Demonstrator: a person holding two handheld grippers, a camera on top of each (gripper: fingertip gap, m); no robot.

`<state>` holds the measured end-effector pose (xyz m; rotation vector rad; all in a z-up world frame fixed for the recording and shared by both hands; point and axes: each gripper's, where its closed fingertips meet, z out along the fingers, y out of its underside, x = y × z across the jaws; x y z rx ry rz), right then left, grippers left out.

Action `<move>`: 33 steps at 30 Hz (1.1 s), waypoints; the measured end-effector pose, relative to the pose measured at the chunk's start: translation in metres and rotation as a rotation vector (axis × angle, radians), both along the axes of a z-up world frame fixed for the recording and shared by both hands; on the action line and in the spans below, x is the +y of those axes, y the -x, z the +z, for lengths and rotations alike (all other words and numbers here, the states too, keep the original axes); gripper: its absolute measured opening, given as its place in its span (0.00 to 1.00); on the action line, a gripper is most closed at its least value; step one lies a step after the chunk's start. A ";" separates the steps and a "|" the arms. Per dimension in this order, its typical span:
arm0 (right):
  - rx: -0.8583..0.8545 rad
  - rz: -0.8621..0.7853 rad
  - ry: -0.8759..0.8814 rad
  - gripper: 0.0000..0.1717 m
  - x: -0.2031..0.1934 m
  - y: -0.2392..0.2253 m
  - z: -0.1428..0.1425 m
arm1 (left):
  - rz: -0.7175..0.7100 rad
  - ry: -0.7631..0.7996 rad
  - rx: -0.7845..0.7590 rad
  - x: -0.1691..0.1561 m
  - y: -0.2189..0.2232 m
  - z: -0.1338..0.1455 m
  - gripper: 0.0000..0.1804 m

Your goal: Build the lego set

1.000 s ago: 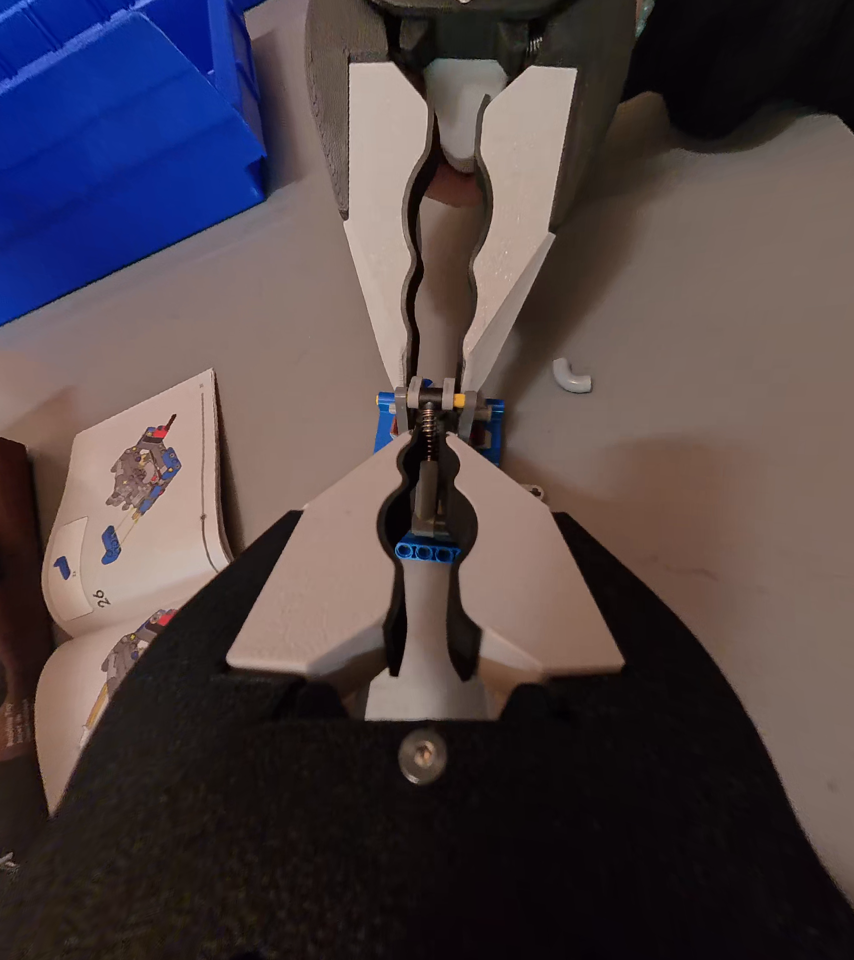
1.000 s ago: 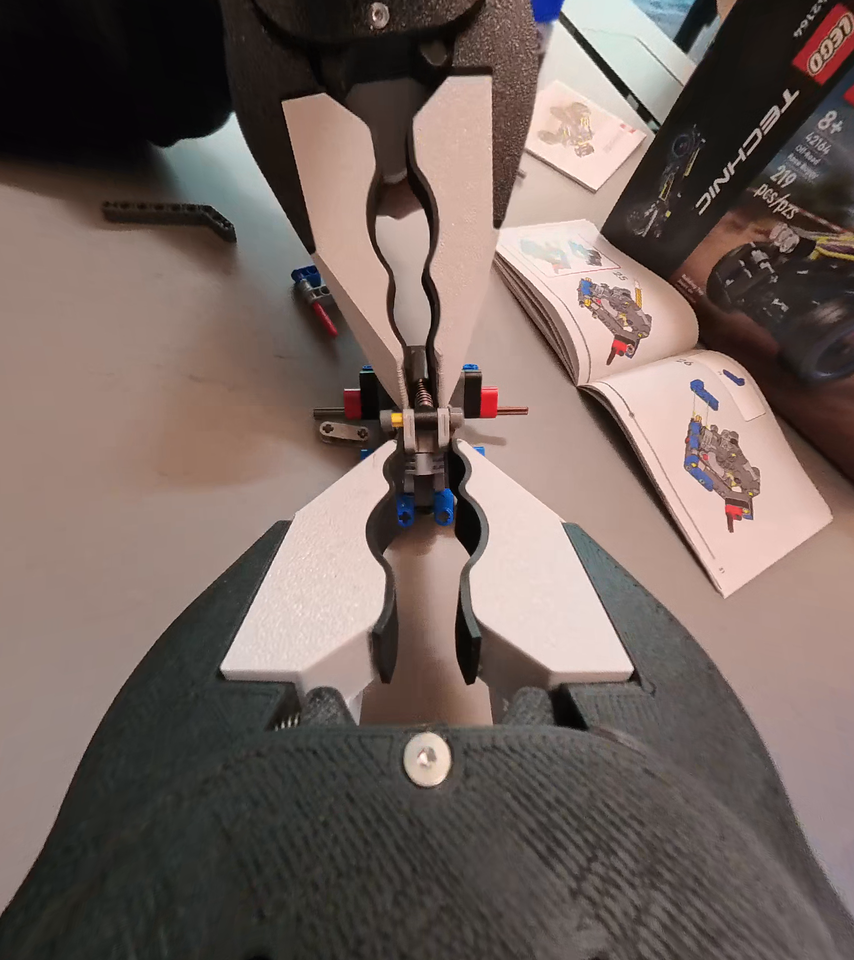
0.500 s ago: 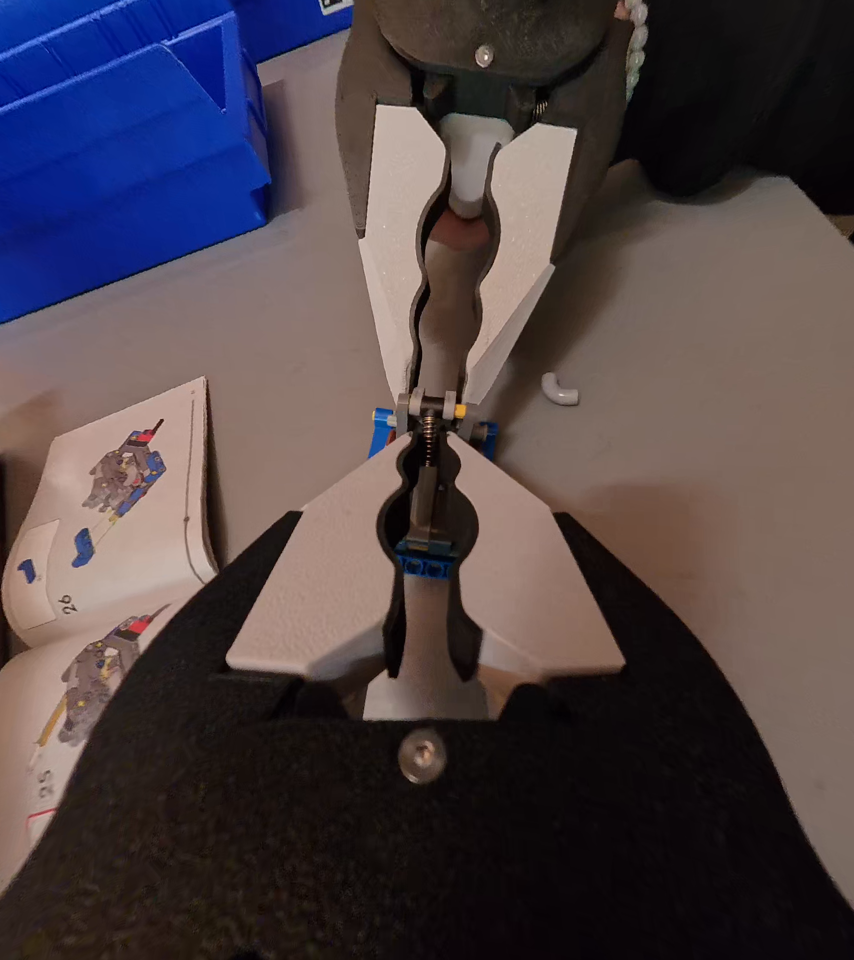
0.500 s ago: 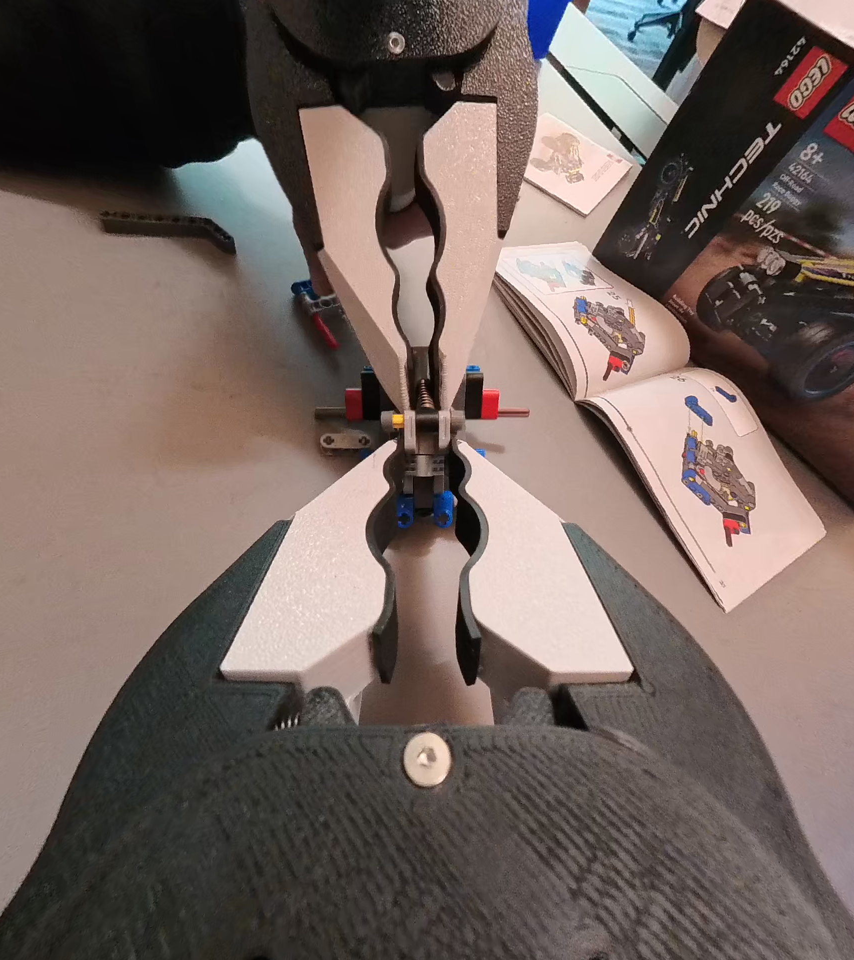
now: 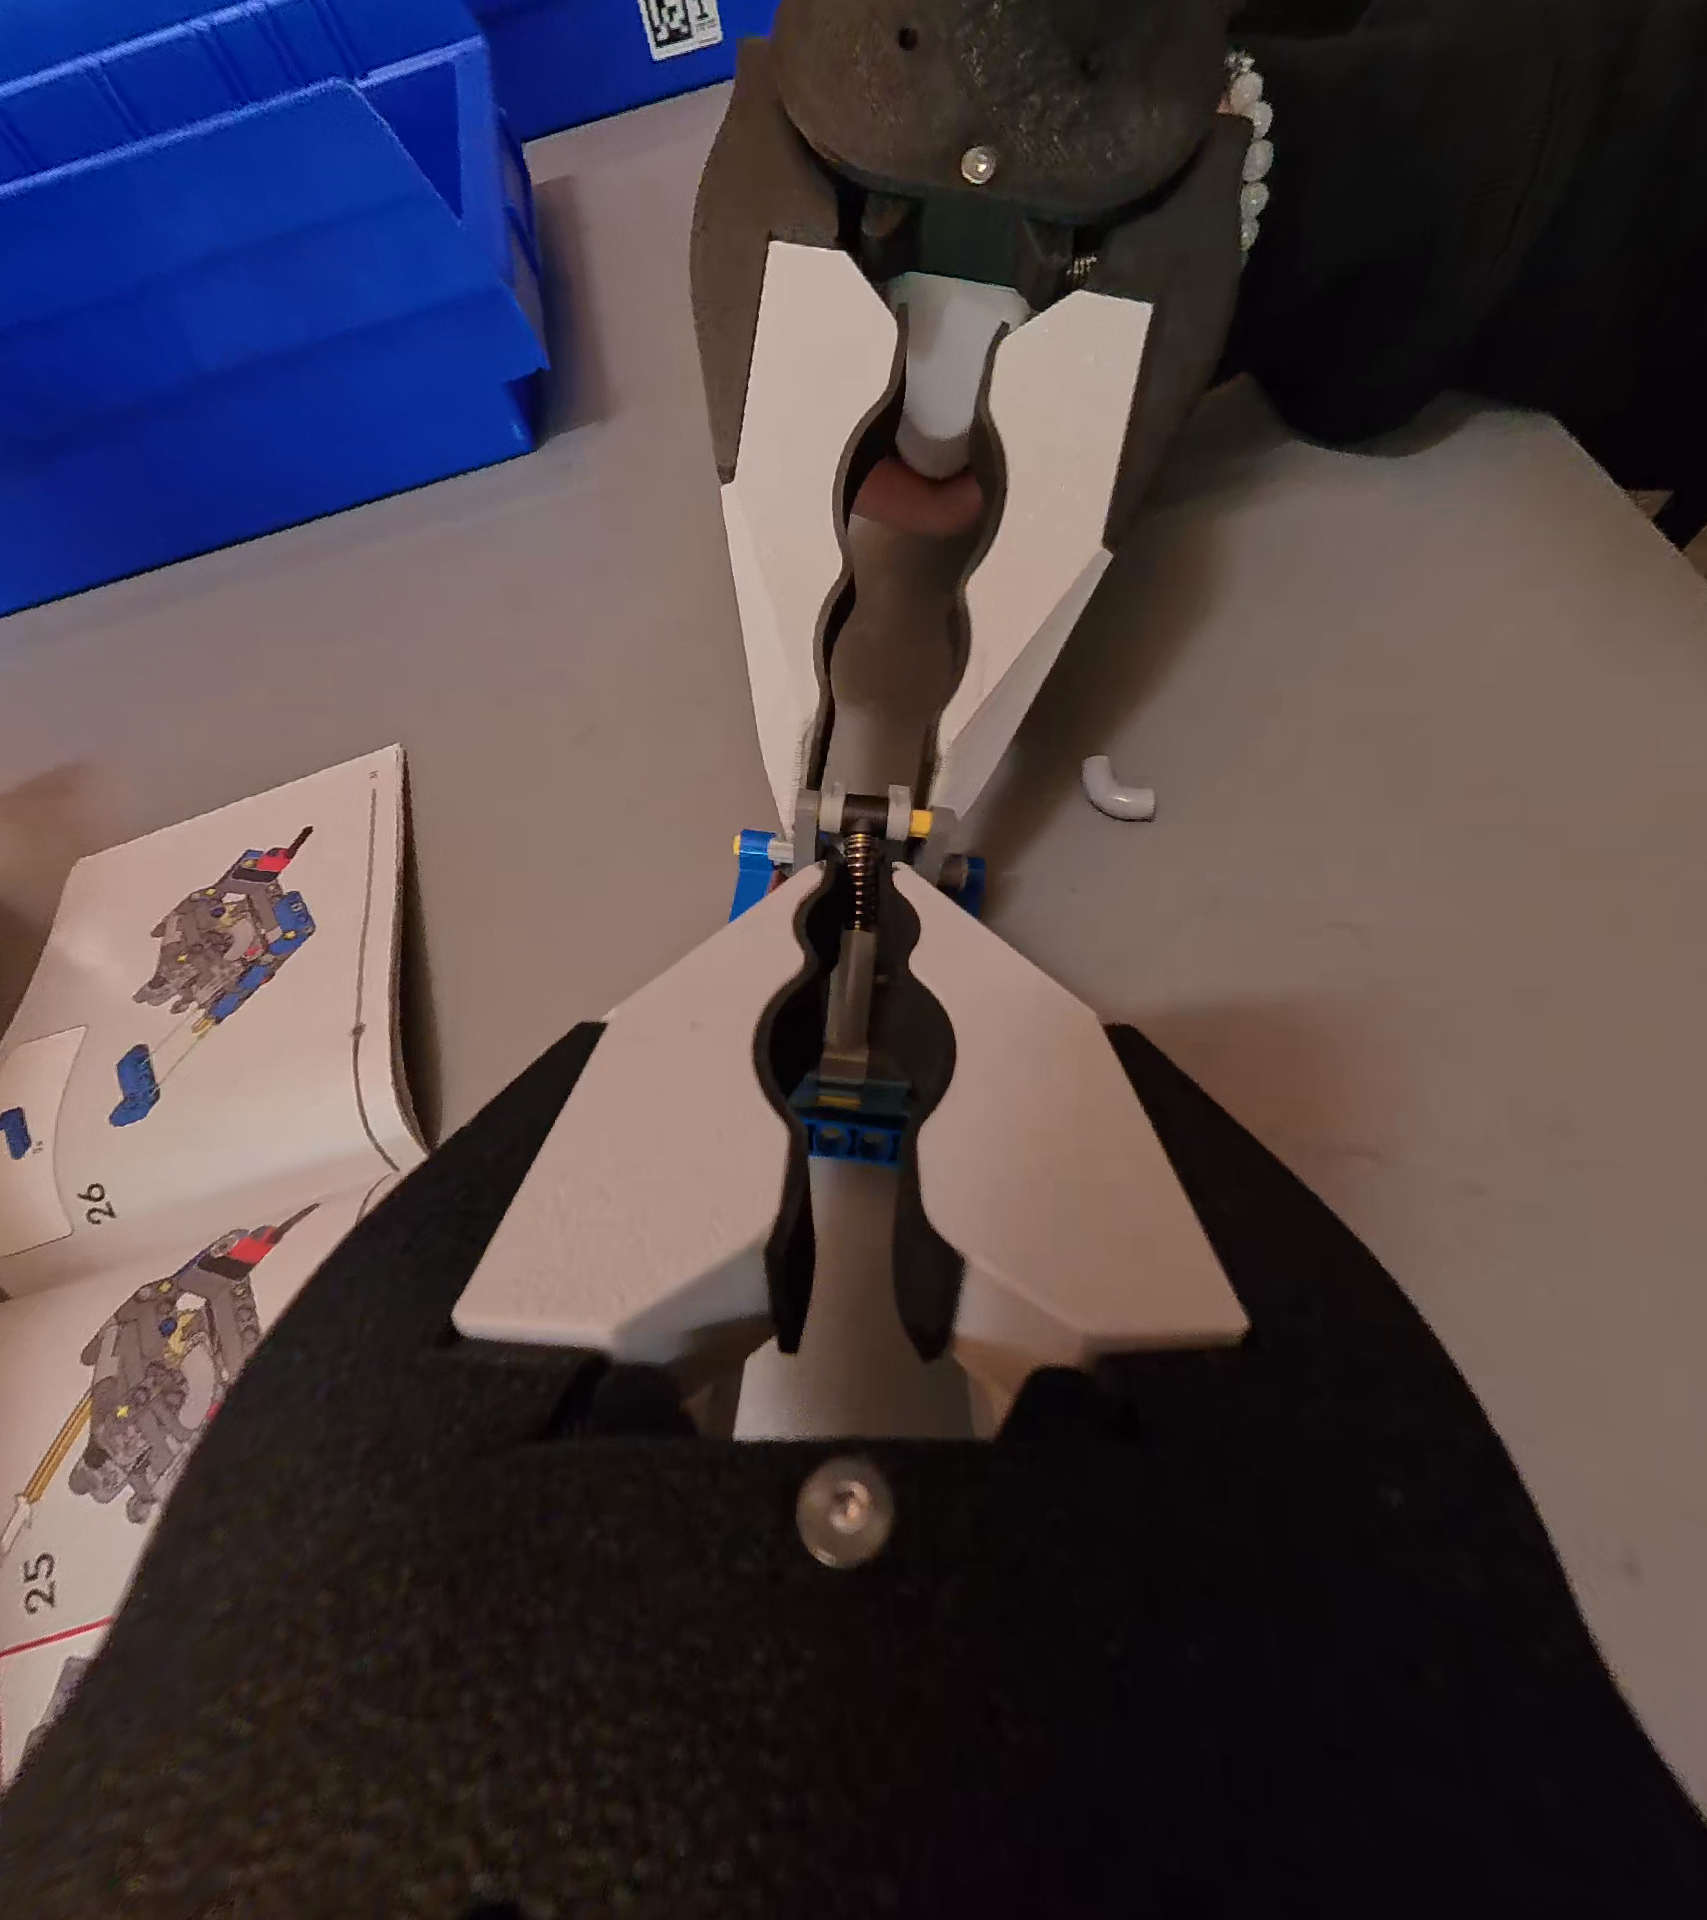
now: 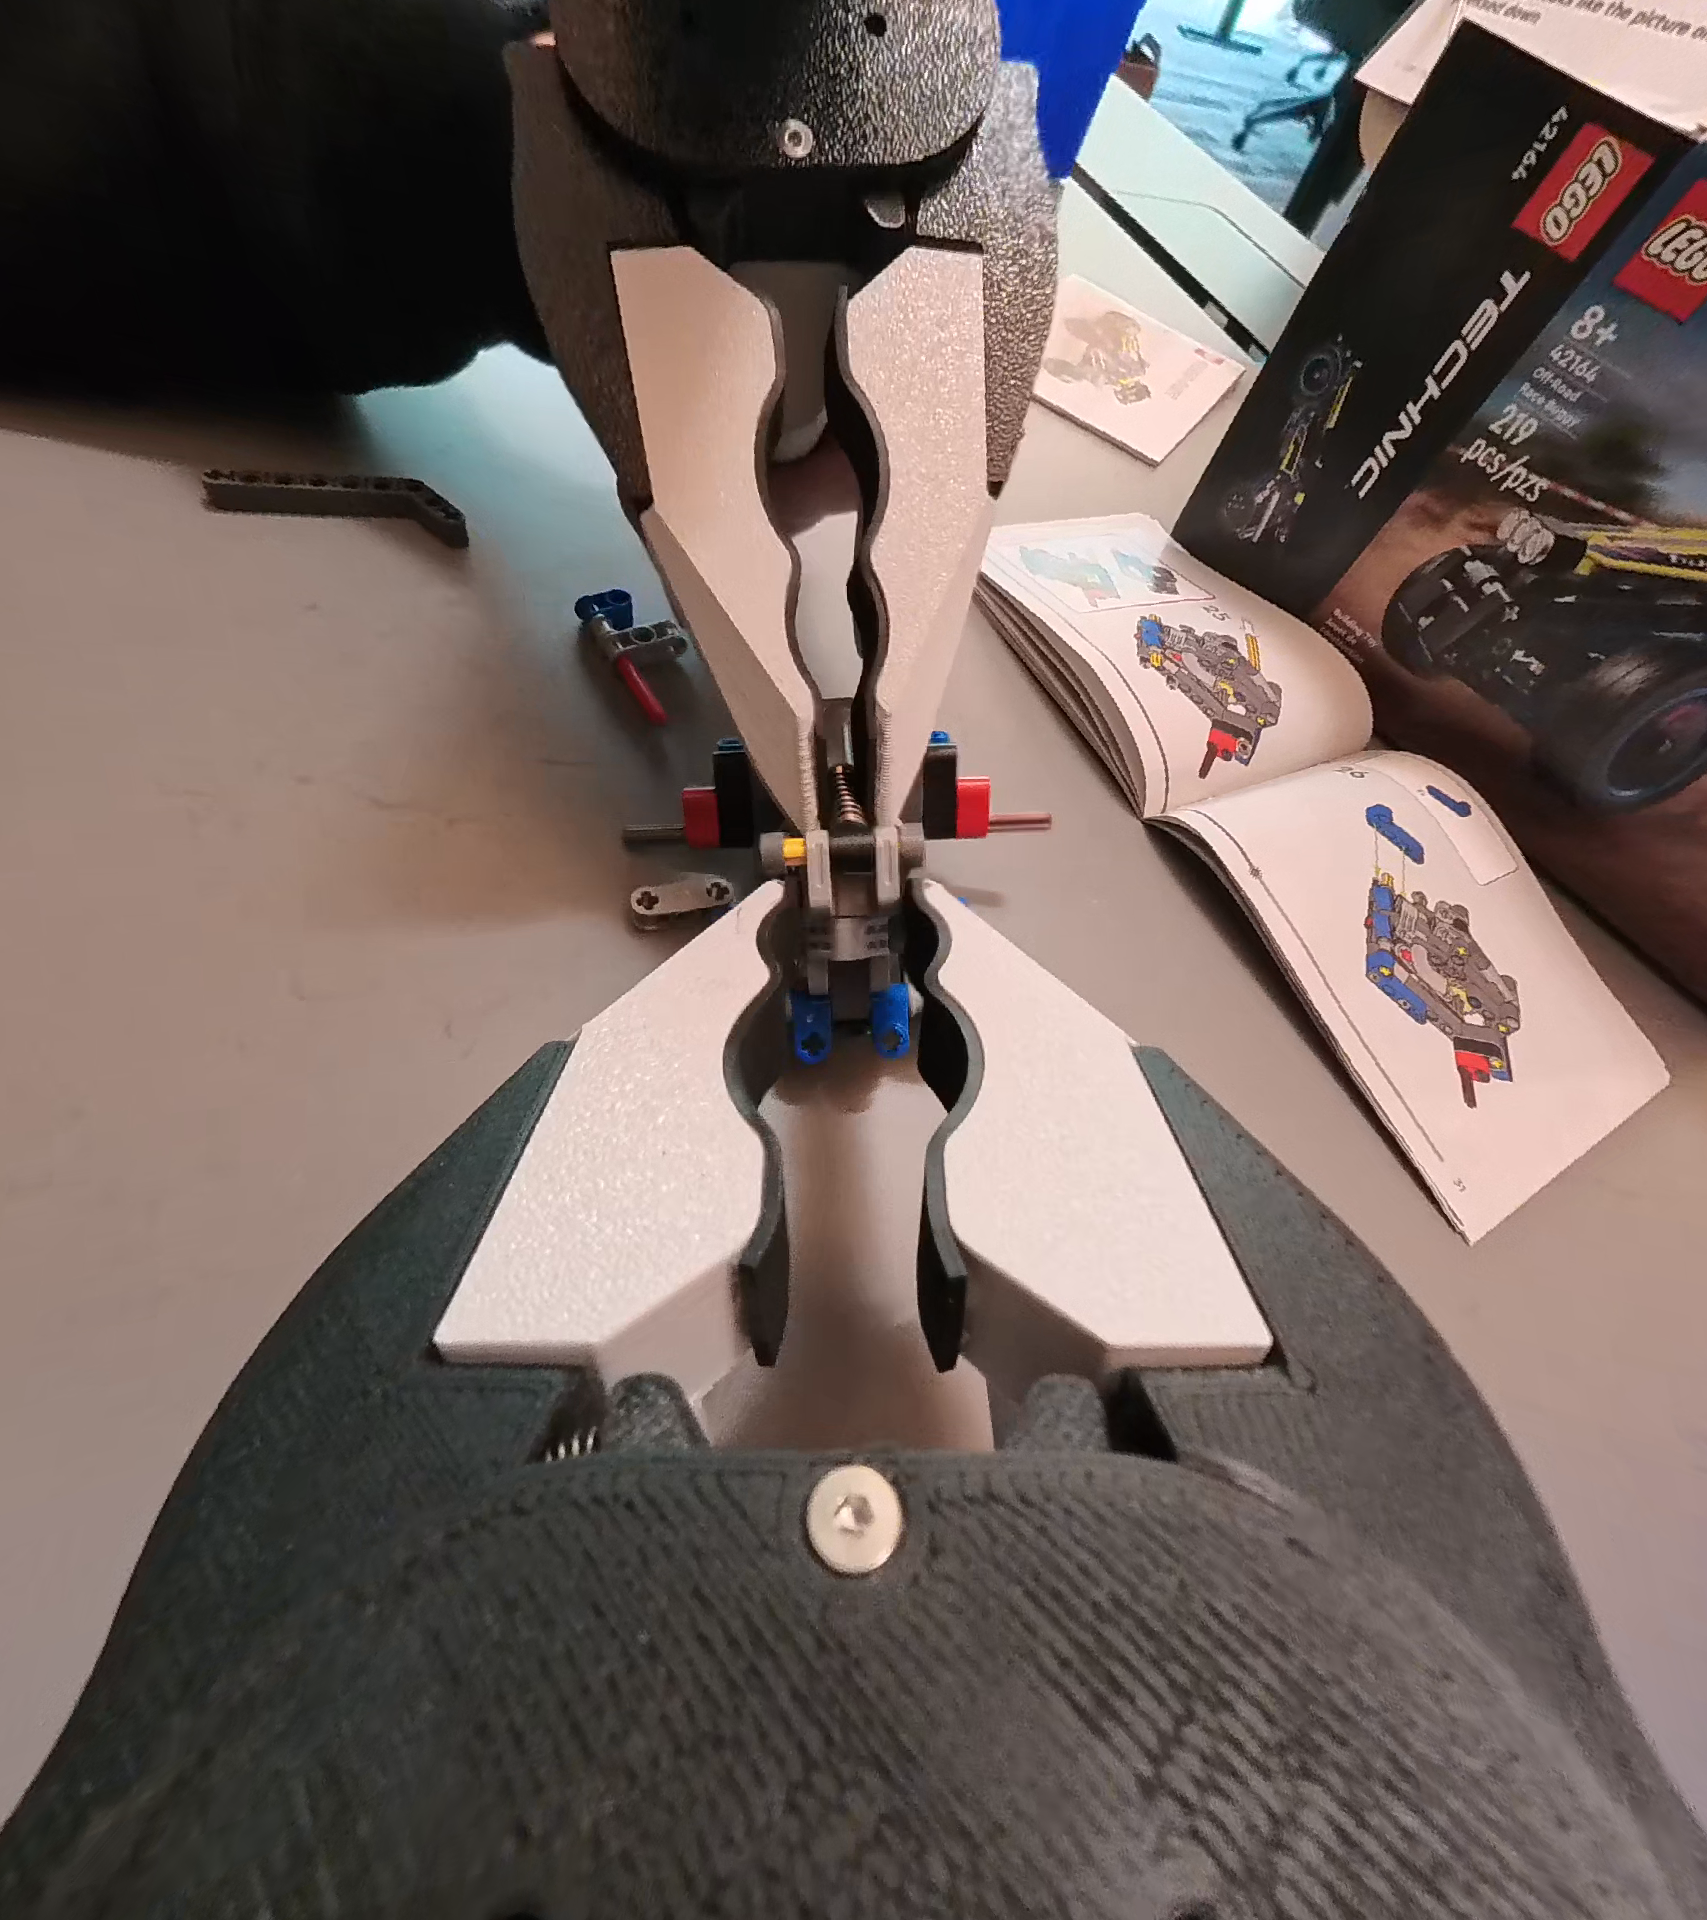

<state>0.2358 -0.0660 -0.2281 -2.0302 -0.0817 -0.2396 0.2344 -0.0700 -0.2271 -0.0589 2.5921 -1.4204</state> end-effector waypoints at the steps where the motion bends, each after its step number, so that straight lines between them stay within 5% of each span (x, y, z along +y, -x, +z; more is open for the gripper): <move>1: 0.000 0.004 0.000 0.08 0.000 0.001 0.000 | -0.011 0.004 0.007 0.001 0.001 0.000 0.01; 12: -0.054 -0.004 0.069 0.08 0.004 0.001 0.003 | -0.012 -0.079 -0.074 0.007 0.000 0.000 0.01; 17: -0.027 -0.061 0.050 0.08 0.005 -0.005 0.001 | 0.060 -0.011 -0.217 0.008 0.006 0.029 0.02; 22: -0.015 -0.062 0.044 0.08 0.006 -0.005 0.001 | 0.074 -0.155 -0.185 0.009 0.008 0.002 0.03; 33: 0.022 -0.056 0.057 0.08 0.006 -0.004 0.001 | 0.046 -0.165 -0.155 0.005 0.007 -0.002 0.00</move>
